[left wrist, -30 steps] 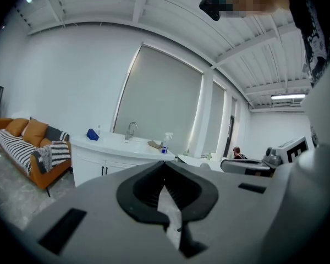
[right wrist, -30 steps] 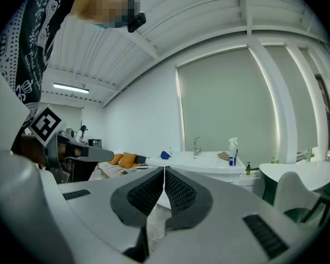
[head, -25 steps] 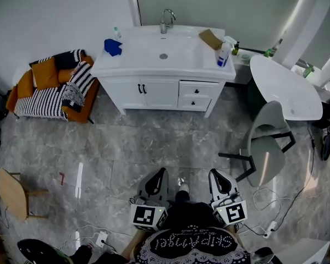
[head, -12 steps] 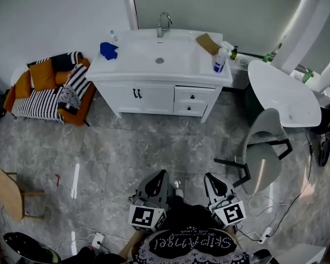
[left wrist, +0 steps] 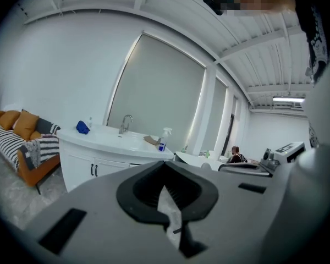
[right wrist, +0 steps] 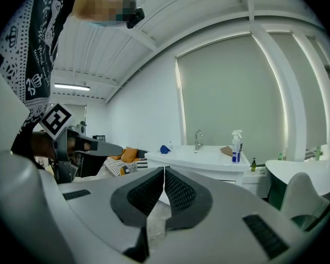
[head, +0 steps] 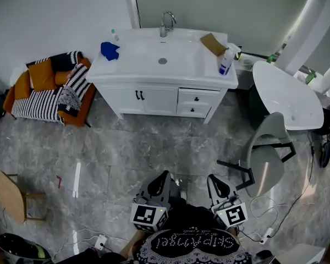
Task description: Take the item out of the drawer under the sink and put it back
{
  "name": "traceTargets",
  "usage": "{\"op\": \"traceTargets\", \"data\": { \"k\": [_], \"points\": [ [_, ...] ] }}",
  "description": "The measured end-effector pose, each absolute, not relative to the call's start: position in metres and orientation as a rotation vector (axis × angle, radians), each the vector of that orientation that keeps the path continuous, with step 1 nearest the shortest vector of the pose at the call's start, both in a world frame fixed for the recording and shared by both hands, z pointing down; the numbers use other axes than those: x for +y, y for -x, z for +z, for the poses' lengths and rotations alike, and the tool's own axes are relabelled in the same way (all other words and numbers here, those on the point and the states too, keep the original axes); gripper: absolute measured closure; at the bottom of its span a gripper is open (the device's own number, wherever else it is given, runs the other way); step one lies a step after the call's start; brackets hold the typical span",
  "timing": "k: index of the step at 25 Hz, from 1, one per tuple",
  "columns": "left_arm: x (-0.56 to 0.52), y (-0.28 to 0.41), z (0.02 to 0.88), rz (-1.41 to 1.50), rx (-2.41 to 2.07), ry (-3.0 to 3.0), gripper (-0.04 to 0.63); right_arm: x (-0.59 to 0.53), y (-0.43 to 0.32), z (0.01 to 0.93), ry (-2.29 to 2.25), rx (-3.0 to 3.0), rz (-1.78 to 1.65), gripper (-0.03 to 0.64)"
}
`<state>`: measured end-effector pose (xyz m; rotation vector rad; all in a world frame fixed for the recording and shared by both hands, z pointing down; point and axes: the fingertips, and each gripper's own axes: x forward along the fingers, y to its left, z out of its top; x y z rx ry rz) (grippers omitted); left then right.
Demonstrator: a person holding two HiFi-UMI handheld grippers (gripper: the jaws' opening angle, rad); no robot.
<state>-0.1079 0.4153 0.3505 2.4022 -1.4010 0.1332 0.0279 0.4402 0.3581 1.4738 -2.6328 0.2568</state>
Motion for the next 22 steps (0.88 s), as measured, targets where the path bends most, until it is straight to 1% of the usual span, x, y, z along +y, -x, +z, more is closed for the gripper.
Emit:
{"op": "traceTargets", "data": {
  "k": [13,18,22],
  "points": [
    [0.319,0.108,0.320,0.138,-1.221,-2.576,0.591,0.355,-0.001,0.329,-1.572,-2.613,0.263,0.597],
    [0.301,0.122,0.323,0.121,-1.211,-2.563,0.591,0.340,0.002,0.340,-1.621,-2.566,0.282,0.597],
    [0.294,0.140,0.329,0.192,-1.219,-2.587,0.591,0.329,0.012,0.340,-1.649,-2.576,0.268,0.597]
  ]
}}
